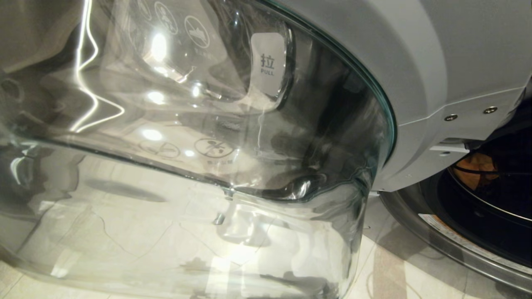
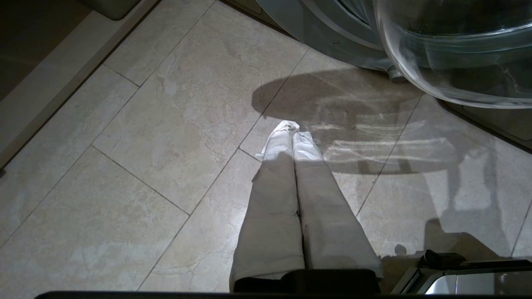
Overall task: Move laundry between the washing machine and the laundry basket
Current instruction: Pick a cloth and place it into the basket
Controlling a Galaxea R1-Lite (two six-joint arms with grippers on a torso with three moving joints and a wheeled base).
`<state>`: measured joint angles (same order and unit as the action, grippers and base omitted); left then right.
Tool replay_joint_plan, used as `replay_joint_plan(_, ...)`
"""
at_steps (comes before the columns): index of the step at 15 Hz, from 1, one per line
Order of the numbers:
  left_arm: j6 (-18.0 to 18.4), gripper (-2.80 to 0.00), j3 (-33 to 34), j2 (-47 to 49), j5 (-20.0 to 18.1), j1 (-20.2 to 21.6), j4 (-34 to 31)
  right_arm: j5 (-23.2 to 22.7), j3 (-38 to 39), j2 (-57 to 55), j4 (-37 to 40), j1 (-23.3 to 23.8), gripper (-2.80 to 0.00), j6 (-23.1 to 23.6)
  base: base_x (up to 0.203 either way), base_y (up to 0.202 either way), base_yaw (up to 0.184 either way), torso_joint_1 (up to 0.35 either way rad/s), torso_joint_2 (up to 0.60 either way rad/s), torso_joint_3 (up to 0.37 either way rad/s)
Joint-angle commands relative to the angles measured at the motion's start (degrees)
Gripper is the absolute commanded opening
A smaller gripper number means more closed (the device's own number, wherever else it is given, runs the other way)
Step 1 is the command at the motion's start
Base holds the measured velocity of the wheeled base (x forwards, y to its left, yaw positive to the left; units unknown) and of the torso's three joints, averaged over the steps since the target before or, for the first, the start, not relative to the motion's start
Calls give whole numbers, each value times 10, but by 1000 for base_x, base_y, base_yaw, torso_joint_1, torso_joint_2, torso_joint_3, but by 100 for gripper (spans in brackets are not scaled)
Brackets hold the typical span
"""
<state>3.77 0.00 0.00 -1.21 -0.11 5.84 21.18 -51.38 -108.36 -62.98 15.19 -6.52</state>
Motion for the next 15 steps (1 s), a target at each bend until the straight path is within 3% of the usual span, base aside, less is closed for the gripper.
replay_joint_plan(1, 0, -280, 23, 0, 0, 0, 0, -4, 105, 76, -80, -1, -280, 12, 0, 0, 0, 0, 0, 0)
replay_joint_plan(8, 11, -280, 23, 0, -2, 0, 0, -39, 285, 167, -201, -1, -280, 44, 0, 0, 0, 0, 0, 0)
replay_joint_plan(12, 10, -280, 23, 0, -2, 0, 0, -78, 375, 281, -194, -1, -280, 75, 0, 0, 0, 0, 0, 0)
replay_joint_plan(15, 8, -280, 23, 0, -3, 0, 2, -110, 428, 426, -135, -1, -280, 88, 0, 0, 0, 0, 0, 0)
